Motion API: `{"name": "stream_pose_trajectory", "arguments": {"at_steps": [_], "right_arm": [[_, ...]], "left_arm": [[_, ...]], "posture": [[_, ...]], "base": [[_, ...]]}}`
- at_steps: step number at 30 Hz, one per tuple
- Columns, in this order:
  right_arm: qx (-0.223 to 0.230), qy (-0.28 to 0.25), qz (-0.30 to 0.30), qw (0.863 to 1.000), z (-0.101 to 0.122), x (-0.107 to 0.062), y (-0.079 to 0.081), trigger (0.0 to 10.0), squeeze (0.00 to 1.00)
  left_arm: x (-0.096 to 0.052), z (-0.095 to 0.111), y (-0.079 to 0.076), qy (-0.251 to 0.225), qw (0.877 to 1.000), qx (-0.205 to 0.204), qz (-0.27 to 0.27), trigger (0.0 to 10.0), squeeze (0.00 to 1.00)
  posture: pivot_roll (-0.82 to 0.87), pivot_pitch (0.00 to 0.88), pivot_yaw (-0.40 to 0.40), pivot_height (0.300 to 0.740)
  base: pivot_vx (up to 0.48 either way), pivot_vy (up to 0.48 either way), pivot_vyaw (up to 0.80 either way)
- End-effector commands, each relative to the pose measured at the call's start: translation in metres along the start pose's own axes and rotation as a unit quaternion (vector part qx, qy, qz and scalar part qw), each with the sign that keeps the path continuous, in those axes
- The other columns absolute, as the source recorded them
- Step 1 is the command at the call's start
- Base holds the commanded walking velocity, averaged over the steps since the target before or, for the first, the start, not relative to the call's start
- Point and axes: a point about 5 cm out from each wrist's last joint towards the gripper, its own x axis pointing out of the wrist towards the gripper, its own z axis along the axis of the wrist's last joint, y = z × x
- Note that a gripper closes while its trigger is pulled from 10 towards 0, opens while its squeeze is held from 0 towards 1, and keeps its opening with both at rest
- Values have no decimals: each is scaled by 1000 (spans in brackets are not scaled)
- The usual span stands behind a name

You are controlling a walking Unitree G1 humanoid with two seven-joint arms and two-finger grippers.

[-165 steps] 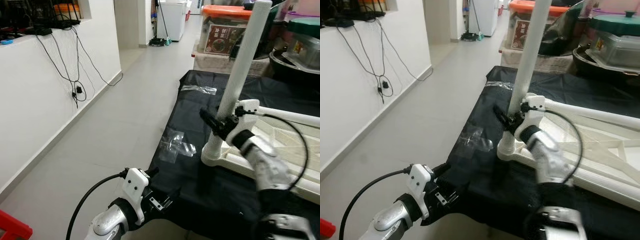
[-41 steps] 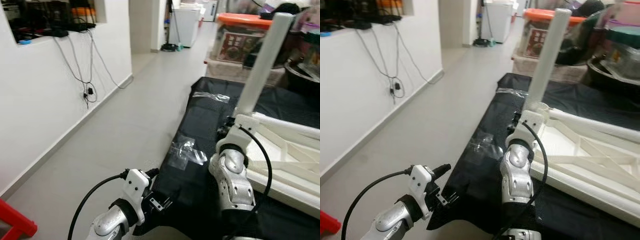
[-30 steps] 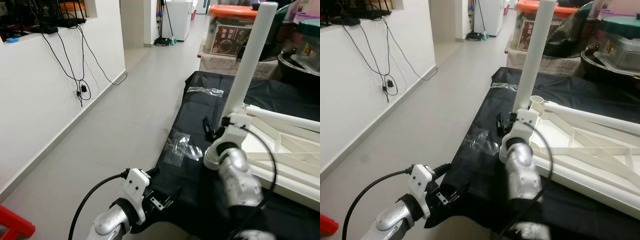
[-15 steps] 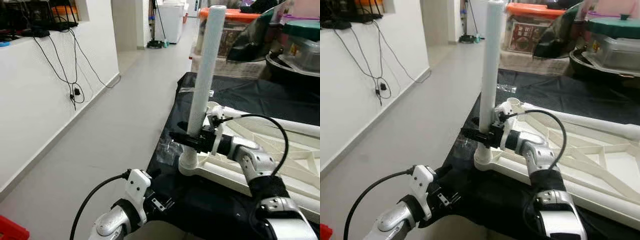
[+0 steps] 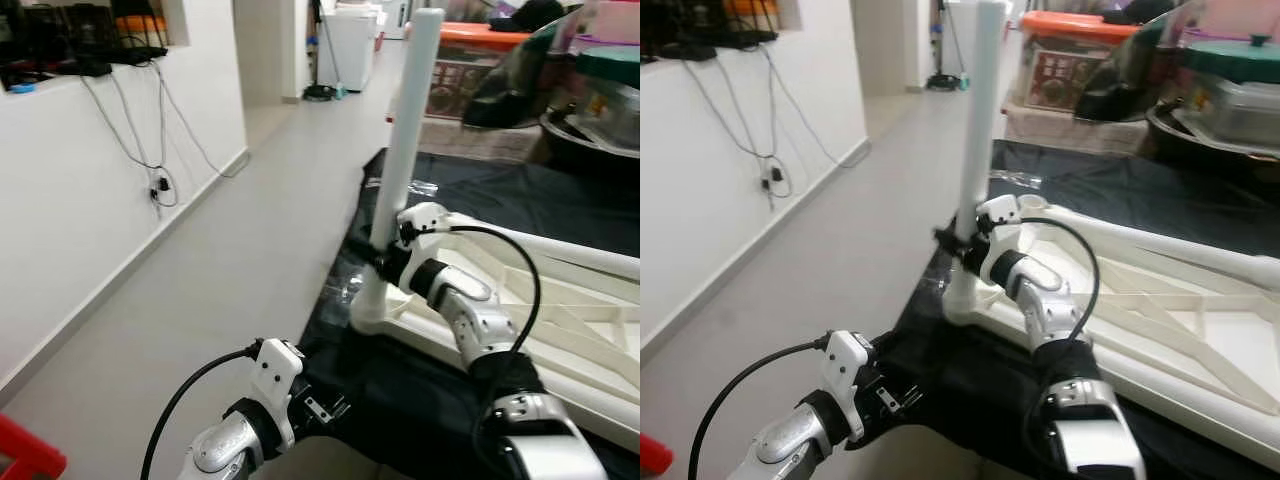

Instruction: Building children table

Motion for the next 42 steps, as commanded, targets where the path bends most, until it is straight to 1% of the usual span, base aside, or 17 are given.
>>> {"name": "stream_pose_trajectory", "arguments": {"at_steps": [1,4,8,14,15,17,18,19,22,23,29,31,33,34,35,37,42], "right_arm": [[-9,3,-168,986,-5,-17,-33,0,0],[-1,-3,-295,956,-8,-38,-37,0,0],[17,-7,-357,934,-11,-49,-32,0,0],[25,-8,-351,936,-14,-46,-18,0,0],[31,-8,-327,944,-17,-41,-8,9373,0],[31,-8,-327,944,-17,-41,-8,9373,0],[27,-11,-303,953,-17,-37,-2,10000,851],[31,-21,-271,962,-16,-34,5,10000,1000],[36,-36,-233,971,-12,-30,8,10000,1000],[65,-47,-170,982,-9,-24,12,10000,0],[98,-61,-39,993,0,-18,14,10000,0],[98,-51,58,992,2,-17,14,10000,0],[87,-16,229,969,8,-21,8,10000,0],[87,-16,229,969,8,-21,8,10000,0],[86,-1,297,951,12,-24,6,10000,0],[86,-1,297,951,12,-24,6,10000,0],[44,45,447,893,9,-25,18,10000,0]], "left_arm": [[-1,-3,1,6,1000,-1,3,10000,0],[-1,-3,2,7,1000,1,1,10000,0],[0,-3,2,7,1000,2,2,10000,0],[0,-2,2,7,1000,2,4,10000,0],[0,-2,2,6,1000,2,4,10000,0],[0,-2,2,6,1000,2,4,10000,0],[0,-3,2,7,1000,2,4,10000,0],[0,-3,2,6,1000,1,4,10000,0],[0,-3,3,6,1000,1,4,10000,0],[0,-3,3,6,1000,1,4,10000,0],[0,-3,3,7,1000,0,4,10000,0],[0,-3,3,6,1000,0,4,10000,0],[1,-3,3,6,1000,0,4,10000,0],[1,-3,3,6,1000,0,4,10000,0],[1,-3,3,6,1000,0,5,10000,0],[1,-3,3,6,1000,0,5,10000,0],[1,-2,3,4,1000,0,9,10000,0]], "posture": [[-22,4,-38,740],[-21,6,-38,740],[-16,8,-39,740],[-15,7,-40,740],[-16,8,-40,740],[-16,8,-40,740],[-18,8,-38,740],[-16,8,-41,740],[-16,9,-41,740],[-19,8,-40,740],[-21,7,-40,740],[-19,8,-40,740],[-21,7,-43,740],[-21,7,-43,740],[-17,8,-46,740],[-17,8,-46,740],[-8,9,-51,740]], "base": [[0,0,0],[0,0,0],[0,0,0],[0,0,0],[0,0,0],[0,0,0],[0,0,0],[0,0,0],[0,0,0],[0,0,0],[0,0,0],[0,0,0],[0,0,0],[0,0,0],[0,0,0],[0,0,0],[0,0,0]]}}
